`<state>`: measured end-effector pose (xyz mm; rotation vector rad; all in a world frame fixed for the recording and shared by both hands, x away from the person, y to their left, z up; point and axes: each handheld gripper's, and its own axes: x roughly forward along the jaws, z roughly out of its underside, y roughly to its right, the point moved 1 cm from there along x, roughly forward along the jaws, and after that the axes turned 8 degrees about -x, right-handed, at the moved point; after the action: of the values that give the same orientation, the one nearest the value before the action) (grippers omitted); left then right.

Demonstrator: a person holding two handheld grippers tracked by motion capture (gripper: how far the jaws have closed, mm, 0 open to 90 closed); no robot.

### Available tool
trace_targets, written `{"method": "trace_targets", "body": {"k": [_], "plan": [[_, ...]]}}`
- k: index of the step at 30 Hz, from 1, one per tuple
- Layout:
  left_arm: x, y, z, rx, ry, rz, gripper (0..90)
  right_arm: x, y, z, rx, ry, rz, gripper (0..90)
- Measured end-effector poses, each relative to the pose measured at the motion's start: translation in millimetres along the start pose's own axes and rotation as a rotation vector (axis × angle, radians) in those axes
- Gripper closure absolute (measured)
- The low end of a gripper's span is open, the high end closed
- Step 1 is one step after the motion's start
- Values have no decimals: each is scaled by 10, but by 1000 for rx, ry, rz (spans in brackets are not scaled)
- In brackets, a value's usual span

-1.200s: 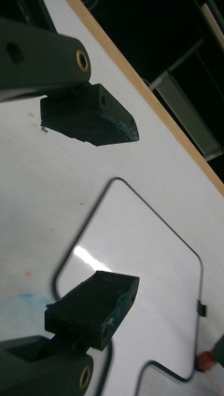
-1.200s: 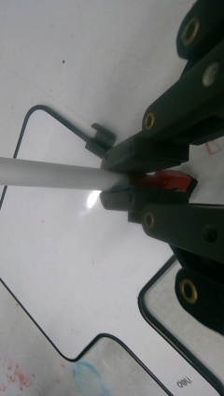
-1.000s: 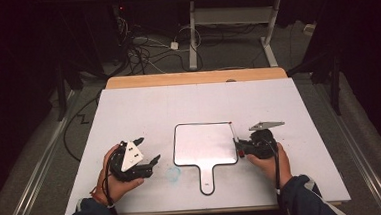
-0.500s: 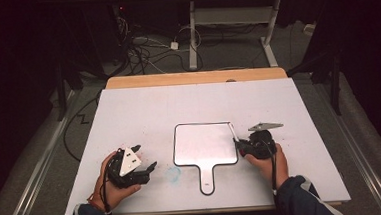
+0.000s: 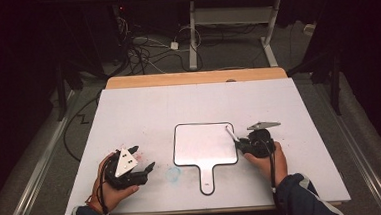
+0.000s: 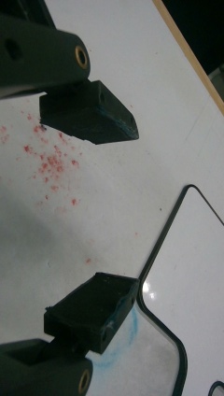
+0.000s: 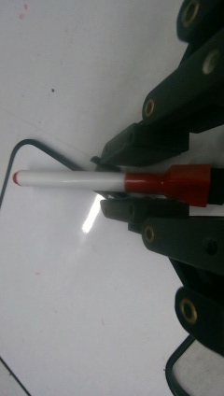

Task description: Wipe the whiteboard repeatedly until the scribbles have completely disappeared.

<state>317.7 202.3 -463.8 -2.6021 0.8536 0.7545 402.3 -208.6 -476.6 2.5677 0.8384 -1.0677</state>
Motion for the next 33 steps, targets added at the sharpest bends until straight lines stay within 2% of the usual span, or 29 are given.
{"method": "trace_targets", "body": {"k": [4,6,8,10,12,14,16,23,26,29,30,33], "plan": [[-2,-9,10,-10,5,2,243,-31,45,-86,-26,39,9,664],[1,-9,14,-10,2,3,243,-46,78,-141,-46,64,1,696],[7,-12,7,1,8,0,244,-39,104,-213,-77,105,-38,766],[9,-3,2,1,8,5,245,7,98,-286,-133,94,-90,804],[14,7,5,-2,-4,13,251,64,70,-333,-182,79,-90,855],[26,12,8,-2,-6,16,252,129,44,-354,-221,53,-113,888],[30,10,9,-7,-6,21,252,187,38,-366,-261,29,-105,900],[45,19,1,-3,-8,33,254,252,142,-357,-214,-2,-89,882],[49,16,-5,8,-2,31,254,241,148,-356,-207,6,-86,867],[49,23,-4,-1,-9,36,254,224,160,-348,-203,15,-90,858],[46,18,-9,10,0,32,254,219,171,-344,-203,18,-89,862],[36,19,-6,-3,-1,35,254,174,180,-327,-186,35,-89,851]]}}
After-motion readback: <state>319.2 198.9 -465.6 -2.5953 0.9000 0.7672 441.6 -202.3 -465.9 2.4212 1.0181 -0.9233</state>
